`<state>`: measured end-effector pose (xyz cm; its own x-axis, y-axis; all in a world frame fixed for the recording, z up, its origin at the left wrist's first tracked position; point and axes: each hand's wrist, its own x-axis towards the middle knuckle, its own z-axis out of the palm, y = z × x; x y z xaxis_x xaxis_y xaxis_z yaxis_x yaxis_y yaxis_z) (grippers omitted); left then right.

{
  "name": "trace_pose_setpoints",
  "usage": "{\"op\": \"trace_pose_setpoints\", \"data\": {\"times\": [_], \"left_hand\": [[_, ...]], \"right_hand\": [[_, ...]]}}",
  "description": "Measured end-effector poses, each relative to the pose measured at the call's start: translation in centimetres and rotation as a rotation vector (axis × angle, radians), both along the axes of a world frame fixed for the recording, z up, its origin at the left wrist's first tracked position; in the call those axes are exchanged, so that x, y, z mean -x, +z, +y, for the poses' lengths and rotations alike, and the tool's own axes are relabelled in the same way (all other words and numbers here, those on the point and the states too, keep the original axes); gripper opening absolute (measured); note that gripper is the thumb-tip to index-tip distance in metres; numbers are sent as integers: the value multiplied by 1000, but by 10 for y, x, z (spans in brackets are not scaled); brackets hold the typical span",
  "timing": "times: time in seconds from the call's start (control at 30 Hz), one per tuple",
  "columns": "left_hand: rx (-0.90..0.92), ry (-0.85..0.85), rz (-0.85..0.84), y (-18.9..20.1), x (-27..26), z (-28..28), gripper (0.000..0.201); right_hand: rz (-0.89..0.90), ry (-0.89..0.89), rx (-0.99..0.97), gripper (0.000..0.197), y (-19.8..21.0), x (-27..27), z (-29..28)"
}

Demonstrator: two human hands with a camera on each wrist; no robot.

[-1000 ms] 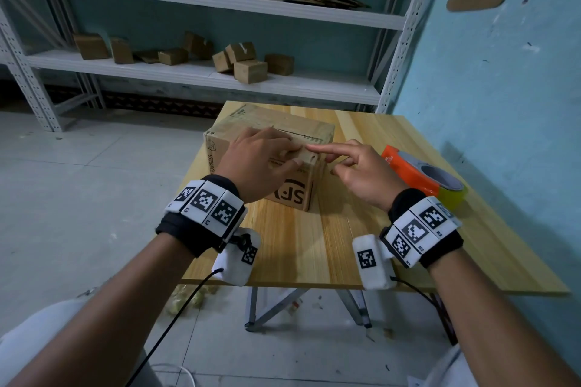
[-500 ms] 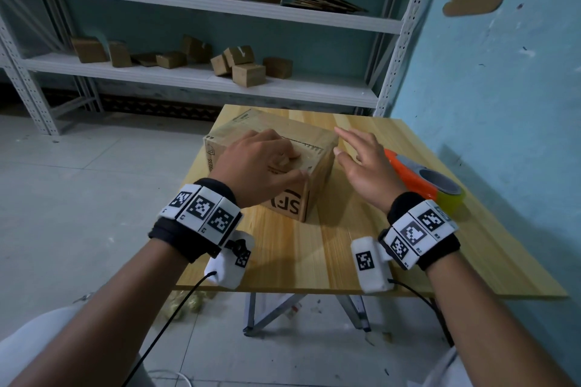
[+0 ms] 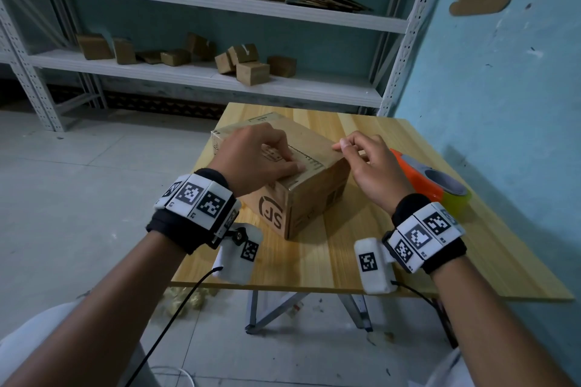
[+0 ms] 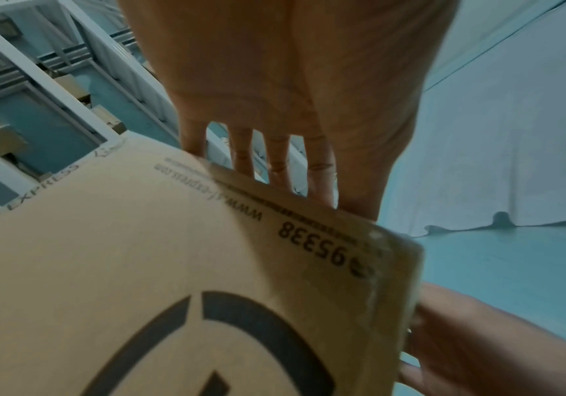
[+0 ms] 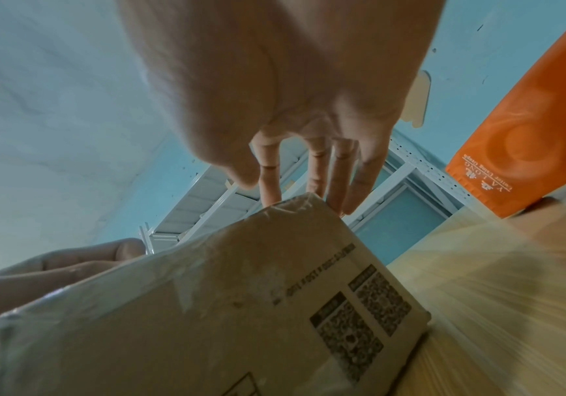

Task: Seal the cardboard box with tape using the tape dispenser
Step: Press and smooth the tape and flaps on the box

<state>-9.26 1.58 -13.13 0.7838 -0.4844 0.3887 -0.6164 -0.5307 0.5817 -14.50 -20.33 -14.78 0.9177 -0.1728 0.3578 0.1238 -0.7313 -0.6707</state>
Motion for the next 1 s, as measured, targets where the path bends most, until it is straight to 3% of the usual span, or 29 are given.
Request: {"op": "trace_pose_setpoints", "data": {"times": [0.3,0.9,1.0], "left_hand": [[-25,-8,26,5,2,2,14],[31,47,-23,1,-4,-2,15],[63,19,71,2,-6,4,14]], "right_hand": [[-48,-5,-25,26,1,9,-3],[-52,-4,-21,26,-2,10,-3],[-54,5,-28,26,-3,10,-3]]}}
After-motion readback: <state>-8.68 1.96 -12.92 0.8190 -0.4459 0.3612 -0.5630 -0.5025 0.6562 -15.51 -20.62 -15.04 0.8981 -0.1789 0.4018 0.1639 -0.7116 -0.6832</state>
